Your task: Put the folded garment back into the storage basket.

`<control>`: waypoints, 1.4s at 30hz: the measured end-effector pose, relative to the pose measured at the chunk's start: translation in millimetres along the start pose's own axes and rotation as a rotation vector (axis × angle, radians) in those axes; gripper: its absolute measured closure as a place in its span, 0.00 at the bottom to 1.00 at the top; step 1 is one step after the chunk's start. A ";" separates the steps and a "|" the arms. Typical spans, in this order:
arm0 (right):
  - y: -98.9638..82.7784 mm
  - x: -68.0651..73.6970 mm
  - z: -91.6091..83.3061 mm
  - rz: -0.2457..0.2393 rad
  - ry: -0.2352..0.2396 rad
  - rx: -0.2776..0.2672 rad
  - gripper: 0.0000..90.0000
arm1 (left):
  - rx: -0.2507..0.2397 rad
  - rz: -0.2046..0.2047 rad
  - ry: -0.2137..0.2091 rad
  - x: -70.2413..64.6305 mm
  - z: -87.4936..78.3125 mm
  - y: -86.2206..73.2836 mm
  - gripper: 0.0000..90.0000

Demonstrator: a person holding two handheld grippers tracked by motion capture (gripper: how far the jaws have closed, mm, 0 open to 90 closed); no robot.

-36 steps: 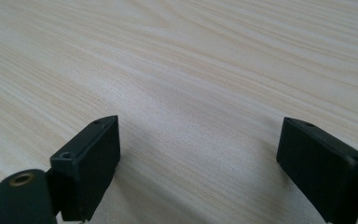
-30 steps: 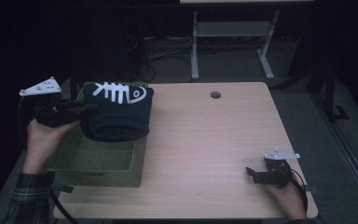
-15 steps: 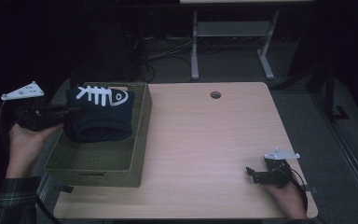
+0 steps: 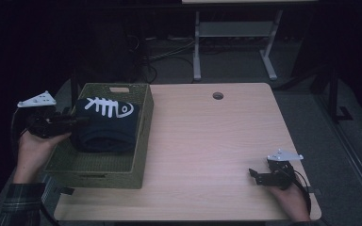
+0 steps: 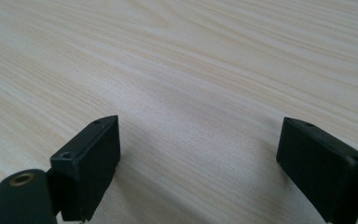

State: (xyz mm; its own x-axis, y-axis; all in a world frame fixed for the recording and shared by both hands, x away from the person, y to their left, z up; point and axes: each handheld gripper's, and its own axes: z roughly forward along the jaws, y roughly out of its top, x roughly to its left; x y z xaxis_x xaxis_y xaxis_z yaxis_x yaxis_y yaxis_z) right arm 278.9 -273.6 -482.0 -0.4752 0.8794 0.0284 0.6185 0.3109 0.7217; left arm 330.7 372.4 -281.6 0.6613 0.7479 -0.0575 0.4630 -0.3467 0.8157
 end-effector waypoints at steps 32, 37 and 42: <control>0.0 0.0 0.1 0.000 -0.002 0.000 0.15 | 0.085 -0.061 -0.040 6.2 36.5 -23.0 0.79; 0.0 -0.1 0.1 -0.001 -0.002 0.000 0.14 | 0.109 -0.047 -0.042 3.0 47.7 -20.3 0.79; 0.0 -0.1 0.1 -0.001 -0.002 0.000 0.14 | 0.129 -0.050 -0.054 11.4 57.2 -18.0 0.79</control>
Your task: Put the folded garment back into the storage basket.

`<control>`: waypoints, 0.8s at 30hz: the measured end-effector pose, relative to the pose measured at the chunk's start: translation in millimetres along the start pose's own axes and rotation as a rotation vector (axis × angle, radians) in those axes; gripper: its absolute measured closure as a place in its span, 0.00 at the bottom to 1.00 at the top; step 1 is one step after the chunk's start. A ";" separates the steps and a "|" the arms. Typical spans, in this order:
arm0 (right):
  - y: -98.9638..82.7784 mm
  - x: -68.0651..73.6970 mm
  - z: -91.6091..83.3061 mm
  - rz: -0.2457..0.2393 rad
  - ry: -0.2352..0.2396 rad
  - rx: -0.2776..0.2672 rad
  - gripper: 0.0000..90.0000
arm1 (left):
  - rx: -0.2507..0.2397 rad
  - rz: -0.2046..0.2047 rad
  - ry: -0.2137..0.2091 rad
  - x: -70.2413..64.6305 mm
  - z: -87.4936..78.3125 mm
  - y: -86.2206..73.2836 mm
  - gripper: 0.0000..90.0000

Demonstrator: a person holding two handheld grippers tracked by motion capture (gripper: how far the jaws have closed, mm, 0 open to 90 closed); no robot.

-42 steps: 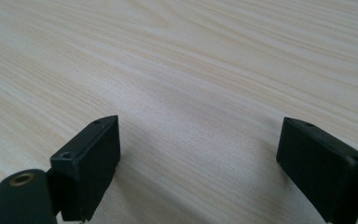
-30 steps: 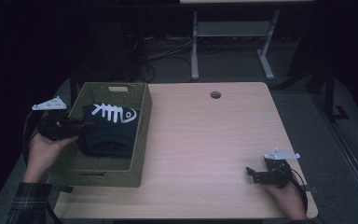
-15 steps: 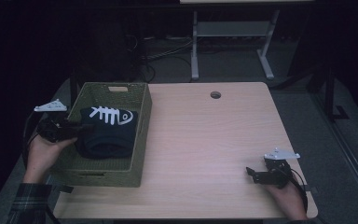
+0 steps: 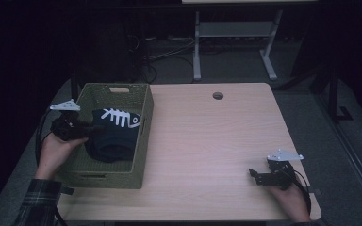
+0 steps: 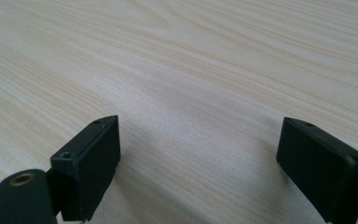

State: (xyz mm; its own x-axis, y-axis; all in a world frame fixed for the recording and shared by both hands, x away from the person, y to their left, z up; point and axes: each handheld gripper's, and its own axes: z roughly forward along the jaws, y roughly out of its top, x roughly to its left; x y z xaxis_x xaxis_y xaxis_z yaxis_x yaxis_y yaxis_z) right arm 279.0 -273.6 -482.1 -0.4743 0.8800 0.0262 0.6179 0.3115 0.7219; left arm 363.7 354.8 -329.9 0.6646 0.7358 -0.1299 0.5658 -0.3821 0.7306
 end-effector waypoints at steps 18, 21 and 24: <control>0.0 0.0 0.0 -0.001 0.000 0.000 0.14 | 0.108 -0.015 0.090 32.5 31.9 -6.4 0.71; 0.0 0.1 0.0 0.001 0.000 0.000 0.14 | 0.114 -0.026 0.119 37.6 32.6 -9.3 0.67; 0.0 0.1 0.0 0.000 0.000 0.000 0.14 | 0.124 -0.029 0.147 41.5 32.8 -11.9 0.63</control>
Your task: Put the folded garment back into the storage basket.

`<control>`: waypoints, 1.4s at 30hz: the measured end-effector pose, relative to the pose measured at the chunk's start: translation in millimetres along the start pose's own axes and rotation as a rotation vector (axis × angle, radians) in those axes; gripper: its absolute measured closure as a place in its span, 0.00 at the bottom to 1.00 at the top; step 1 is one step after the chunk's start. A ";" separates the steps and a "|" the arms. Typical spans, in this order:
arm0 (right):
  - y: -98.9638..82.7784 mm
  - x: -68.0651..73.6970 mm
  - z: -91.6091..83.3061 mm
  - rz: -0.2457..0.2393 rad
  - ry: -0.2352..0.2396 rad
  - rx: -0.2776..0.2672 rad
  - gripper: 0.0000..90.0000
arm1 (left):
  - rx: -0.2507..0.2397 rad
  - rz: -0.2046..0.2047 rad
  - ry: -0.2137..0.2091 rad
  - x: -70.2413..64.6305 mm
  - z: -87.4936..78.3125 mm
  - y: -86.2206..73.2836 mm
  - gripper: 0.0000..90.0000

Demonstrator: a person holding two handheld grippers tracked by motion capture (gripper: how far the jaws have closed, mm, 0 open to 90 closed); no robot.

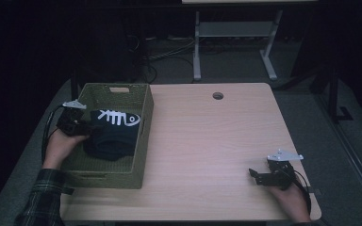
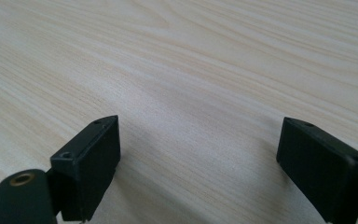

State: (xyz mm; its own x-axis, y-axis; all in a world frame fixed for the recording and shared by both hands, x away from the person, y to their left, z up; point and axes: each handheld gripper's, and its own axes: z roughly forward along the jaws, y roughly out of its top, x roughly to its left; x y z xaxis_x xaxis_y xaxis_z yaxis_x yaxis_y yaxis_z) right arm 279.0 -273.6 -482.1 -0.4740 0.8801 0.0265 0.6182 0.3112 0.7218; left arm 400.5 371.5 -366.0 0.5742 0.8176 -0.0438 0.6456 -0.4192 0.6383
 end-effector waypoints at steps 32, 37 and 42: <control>0.0 -0.1 0.0 -0.001 0.000 0.000 0.15 | -0.122 -0.032 0.057 -21.1 -23.4 3.1 0.25; 0.0 -0.1 0.0 -0.001 0.000 0.000 0.14 | -0.147 -0.014 0.011 -38.0 -22.4 11.7 0.24; 0.0 -0.1 -0.1 -0.001 0.002 0.000 0.14 | -0.172 0.023 -0.038 -59.9 -19.8 22.5 0.24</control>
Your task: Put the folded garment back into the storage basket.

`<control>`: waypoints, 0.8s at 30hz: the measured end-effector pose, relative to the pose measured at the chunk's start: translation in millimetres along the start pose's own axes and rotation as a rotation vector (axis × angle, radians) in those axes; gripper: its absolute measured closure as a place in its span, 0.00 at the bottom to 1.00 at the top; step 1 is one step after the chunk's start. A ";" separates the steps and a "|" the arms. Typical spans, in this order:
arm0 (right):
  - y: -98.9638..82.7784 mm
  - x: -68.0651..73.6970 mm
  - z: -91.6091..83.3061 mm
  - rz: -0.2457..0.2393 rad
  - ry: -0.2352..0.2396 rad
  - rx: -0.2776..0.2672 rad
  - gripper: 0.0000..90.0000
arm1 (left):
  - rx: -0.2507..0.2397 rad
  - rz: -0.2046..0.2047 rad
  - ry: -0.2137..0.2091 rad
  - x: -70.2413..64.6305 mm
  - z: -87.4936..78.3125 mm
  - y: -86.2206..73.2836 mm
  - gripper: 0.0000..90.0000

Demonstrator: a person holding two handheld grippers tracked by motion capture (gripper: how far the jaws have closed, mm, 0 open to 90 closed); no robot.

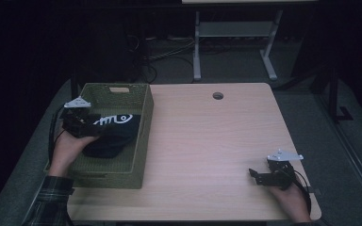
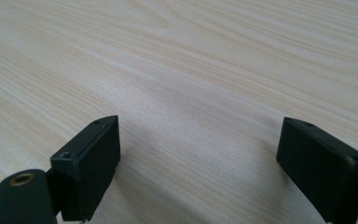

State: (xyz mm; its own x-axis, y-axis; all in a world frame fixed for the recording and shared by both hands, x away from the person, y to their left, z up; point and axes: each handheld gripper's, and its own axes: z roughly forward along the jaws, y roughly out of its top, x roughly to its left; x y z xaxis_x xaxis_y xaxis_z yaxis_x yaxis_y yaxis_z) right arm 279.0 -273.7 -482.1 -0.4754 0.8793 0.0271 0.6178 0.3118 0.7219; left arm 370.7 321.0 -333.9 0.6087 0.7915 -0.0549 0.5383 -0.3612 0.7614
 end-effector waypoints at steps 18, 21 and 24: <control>0.0 0.1 0.0 0.000 -0.001 0.000 0.14 | -0.109 0.069 -0.143 -90.6 23.1 30.1 0.20; 0.0 0.1 -0.1 0.001 -0.002 0.000 0.14 | -0.112 0.074 -0.160 -105.1 28.1 33.5 0.20; 0.1 0.2 -0.2 0.001 -0.001 0.000 0.14 | -0.120 0.080 -0.182 -121.8 34.9 36.0 0.20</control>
State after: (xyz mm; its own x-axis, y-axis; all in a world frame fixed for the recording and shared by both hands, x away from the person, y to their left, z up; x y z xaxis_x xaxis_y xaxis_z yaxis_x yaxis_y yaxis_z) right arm 278.8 -273.5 -481.9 -0.4742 0.8800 0.0274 0.6181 0.3106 0.7221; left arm 336.3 194.3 -322.3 0.7478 0.6565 -0.0987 0.4175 -0.3494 0.8388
